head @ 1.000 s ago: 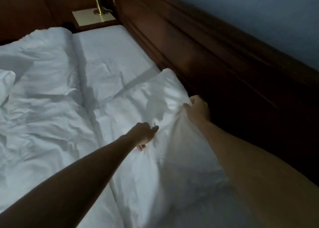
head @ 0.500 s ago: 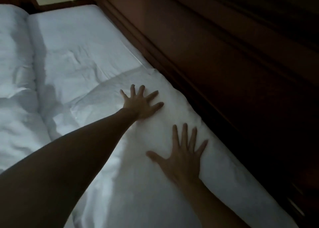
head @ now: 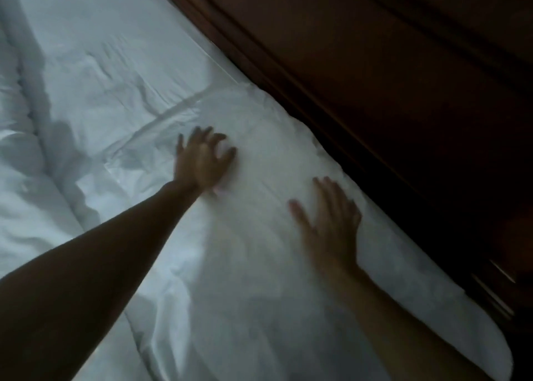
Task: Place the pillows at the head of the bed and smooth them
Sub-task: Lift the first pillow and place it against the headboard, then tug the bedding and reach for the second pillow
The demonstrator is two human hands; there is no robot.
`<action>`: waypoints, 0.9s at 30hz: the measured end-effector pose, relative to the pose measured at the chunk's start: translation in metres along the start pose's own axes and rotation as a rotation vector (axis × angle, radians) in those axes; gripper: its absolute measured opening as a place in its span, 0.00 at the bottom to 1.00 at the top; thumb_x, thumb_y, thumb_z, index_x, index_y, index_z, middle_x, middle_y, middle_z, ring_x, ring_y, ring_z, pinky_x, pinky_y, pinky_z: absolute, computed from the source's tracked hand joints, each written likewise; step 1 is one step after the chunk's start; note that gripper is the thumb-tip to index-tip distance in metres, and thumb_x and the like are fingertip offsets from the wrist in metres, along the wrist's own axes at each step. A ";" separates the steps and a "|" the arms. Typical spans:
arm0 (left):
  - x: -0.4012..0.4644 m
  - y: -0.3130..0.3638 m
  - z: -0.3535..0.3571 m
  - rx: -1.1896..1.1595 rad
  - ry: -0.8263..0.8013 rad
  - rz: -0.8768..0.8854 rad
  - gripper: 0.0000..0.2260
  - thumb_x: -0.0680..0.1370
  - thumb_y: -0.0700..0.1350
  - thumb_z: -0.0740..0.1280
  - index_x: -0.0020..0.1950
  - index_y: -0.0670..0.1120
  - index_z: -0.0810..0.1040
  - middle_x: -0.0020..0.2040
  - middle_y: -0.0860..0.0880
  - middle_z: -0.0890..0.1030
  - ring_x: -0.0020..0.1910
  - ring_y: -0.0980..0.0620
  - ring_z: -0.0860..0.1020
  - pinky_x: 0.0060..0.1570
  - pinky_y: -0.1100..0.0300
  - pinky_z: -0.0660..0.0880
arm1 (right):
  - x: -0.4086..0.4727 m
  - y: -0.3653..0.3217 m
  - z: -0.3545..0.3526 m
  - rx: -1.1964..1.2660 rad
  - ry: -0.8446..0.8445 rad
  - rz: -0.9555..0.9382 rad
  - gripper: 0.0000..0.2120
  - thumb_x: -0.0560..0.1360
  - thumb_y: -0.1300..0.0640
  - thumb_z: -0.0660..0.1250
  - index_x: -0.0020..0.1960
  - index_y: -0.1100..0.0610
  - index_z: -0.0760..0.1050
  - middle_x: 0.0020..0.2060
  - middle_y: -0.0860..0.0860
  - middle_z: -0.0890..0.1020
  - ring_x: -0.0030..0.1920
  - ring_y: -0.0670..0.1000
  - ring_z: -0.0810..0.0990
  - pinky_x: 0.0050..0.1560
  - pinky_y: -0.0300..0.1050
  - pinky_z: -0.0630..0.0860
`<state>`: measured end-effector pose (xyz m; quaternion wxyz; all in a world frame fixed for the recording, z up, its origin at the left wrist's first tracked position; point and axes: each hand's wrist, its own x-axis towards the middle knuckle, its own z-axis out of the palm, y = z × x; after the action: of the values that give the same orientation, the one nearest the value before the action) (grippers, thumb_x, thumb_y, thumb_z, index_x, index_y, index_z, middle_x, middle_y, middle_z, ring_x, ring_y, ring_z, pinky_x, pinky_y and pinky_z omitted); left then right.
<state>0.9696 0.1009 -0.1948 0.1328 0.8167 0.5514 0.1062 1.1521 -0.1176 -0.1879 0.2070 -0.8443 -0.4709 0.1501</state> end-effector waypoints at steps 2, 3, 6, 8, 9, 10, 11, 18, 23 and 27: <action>-0.030 -0.024 -0.014 -0.056 0.187 -0.309 0.27 0.77 0.63 0.62 0.71 0.50 0.73 0.77 0.40 0.66 0.77 0.37 0.59 0.74 0.38 0.52 | 0.025 0.012 -0.015 -0.019 0.057 0.084 0.43 0.76 0.25 0.38 0.83 0.48 0.54 0.83 0.50 0.56 0.83 0.53 0.49 0.80 0.62 0.46; -0.046 -0.036 -0.016 -0.131 0.161 -0.536 0.32 0.75 0.64 0.66 0.74 0.50 0.68 0.78 0.38 0.62 0.77 0.34 0.57 0.73 0.37 0.52 | 0.041 0.017 -0.021 -0.059 0.035 0.121 0.41 0.78 0.27 0.40 0.83 0.49 0.53 0.83 0.51 0.55 0.83 0.55 0.49 0.79 0.64 0.47; -0.086 -0.053 -0.019 -0.469 -0.098 -1.022 0.52 0.67 0.72 0.70 0.80 0.48 0.50 0.76 0.38 0.59 0.74 0.31 0.60 0.70 0.34 0.60 | 0.076 0.024 -0.028 -0.113 -0.092 0.218 0.40 0.80 0.29 0.45 0.84 0.52 0.50 0.83 0.55 0.55 0.82 0.60 0.54 0.78 0.66 0.51; -0.093 -0.055 -0.012 -0.776 -0.229 -1.161 0.59 0.63 0.76 0.70 0.81 0.50 0.45 0.73 0.45 0.64 0.72 0.34 0.65 0.63 0.38 0.69 | 0.087 0.023 -0.023 -0.062 -0.182 0.292 0.42 0.79 0.28 0.50 0.84 0.54 0.51 0.82 0.58 0.59 0.80 0.63 0.60 0.77 0.65 0.57; -0.094 -0.053 -0.006 -0.881 -0.261 -1.189 0.61 0.61 0.77 0.70 0.81 0.50 0.45 0.74 0.46 0.65 0.72 0.36 0.67 0.63 0.40 0.71 | 0.089 0.022 -0.022 -0.002 -0.196 0.325 0.43 0.79 0.28 0.53 0.83 0.55 0.55 0.80 0.59 0.64 0.77 0.64 0.65 0.76 0.64 0.62; -0.092 -0.049 0.000 -0.970 -0.260 -1.194 0.62 0.60 0.78 0.70 0.81 0.49 0.46 0.75 0.45 0.66 0.72 0.38 0.69 0.66 0.42 0.70 | 0.089 0.021 -0.021 0.061 -0.186 0.340 0.41 0.79 0.30 0.56 0.81 0.57 0.60 0.76 0.60 0.69 0.73 0.65 0.70 0.73 0.62 0.67; -0.090 -0.044 0.006 -1.042 -0.232 -1.167 0.60 0.62 0.76 0.71 0.81 0.47 0.48 0.75 0.43 0.68 0.71 0.39 0.71 0.68 0.42 0.69 | 0.089 0.018 -0.020 0.116 -0.165 0.335 0.37 0.80 0.33 0.58 0.77 0.58 0.66 0.72 0.61 0.74 0.69 0.64 0.75 0.69 0.57 0.72; -0.068 -0.015 0.016 -1.103 -0.125 -0.977 0.41 0.77 0.66 0.65 0.79 0.42 0.55 0.67 0.42 0.76 0.63 0.41 0.76 0.66 0.46 0.72 | 0.107 -0.002 -0.031 0.200 0.044 0.205 0.18 0.86 0.54 0.59 0.66 0.67 0.74 0.63 0.65 0.79 0.63 0.64 0.78 0.60 0.51 0.74; -0.054 -0.022 0.015 -1.179 -0.097 -0.913 0.35 0.78 0.64 0.64 0.76 0.44 0.58 0.67 0.45 0.76 0.65 0.44 0.76 0.68 0.45 0.72 | 0.122 -0.014 -0.046 0.152 0.098 0.122 0.19 0.86 0.53 0.60 0.68 0.68 0.73 0.65 0.66 0.78 0.66 0.65 0.76 0.62 0.52 0.73; -0.063 -0.031 0.005 -1.023 -0.220 -0.912 0.34 0.74 0.65 0.64 0.71 0.44 0.66 0.58 0.47 0.79 0.51 0.46 0.79 0.49 0.51 0.77 | 0.118 -0.001 -0.042 0.114 -0.064 0.221 0.23 0.85 0.48 0.60 0.69 0.66 0.73 0.64 0.65 0.78 0.64 0.66 0.78 0.61 0.56 0.74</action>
<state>0.9210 0.0527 -0.2112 0.5875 0.3446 0.7035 0.2029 1.2301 -0.0249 -0.1578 0.2217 -0.8728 -0.3721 0.2251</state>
